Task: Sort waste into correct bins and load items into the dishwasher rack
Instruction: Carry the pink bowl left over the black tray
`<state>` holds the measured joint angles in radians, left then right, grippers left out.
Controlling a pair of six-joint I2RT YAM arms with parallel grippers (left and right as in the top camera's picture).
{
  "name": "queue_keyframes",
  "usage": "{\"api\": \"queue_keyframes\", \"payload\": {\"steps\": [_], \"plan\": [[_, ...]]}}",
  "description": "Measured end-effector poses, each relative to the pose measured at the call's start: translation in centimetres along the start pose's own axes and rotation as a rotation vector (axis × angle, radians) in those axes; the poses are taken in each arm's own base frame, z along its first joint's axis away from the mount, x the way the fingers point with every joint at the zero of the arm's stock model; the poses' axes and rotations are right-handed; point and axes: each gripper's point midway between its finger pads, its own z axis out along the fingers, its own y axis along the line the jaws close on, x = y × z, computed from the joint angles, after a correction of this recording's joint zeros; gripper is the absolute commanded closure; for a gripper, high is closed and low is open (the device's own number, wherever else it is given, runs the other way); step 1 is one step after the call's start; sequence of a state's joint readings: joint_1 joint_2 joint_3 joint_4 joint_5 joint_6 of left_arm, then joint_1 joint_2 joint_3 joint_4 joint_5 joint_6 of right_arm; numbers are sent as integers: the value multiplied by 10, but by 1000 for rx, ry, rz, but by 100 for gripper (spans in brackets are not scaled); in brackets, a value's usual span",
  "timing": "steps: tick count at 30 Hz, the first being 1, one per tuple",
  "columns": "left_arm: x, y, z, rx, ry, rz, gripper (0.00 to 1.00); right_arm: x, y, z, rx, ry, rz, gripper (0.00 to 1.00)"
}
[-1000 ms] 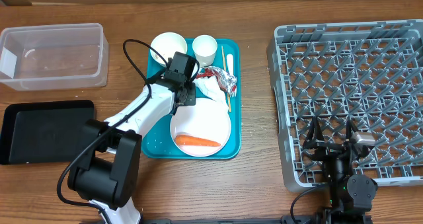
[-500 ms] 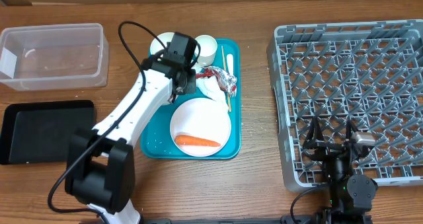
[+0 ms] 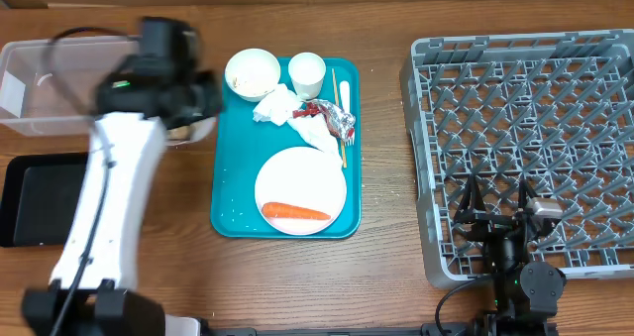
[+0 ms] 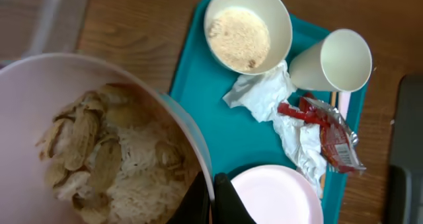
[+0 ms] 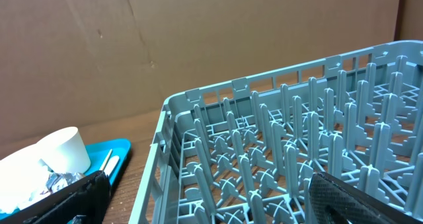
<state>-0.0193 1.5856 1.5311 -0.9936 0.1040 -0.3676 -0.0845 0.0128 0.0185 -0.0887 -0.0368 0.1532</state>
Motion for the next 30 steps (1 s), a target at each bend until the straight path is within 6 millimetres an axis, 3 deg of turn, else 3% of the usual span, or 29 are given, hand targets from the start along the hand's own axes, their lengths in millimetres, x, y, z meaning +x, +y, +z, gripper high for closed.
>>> {"api": "queue_keyframes", "payload": {"steps": [3, 7, 14, 24, 30], "plan": [[3, 31, -17, 24, 40, -112, 96, 0, 0, 0, 0, 1, 0, 0], [8, 59, -23, 23, 83, -209, 96, 0, 0, 0, 0, 0, 0, 0], [-2, 102, -31, 40, 49, -350, 96, 0, 0, 0, 0, 0, 0, 0], [6, 171, -18, 194, -18, -529, 96, 0, 0, 0, 0, 0, 0, 0], [14, 200, -14, 293, -88, -603, 96, 0, 0, 0, 0, 1, 0, 0]]}}
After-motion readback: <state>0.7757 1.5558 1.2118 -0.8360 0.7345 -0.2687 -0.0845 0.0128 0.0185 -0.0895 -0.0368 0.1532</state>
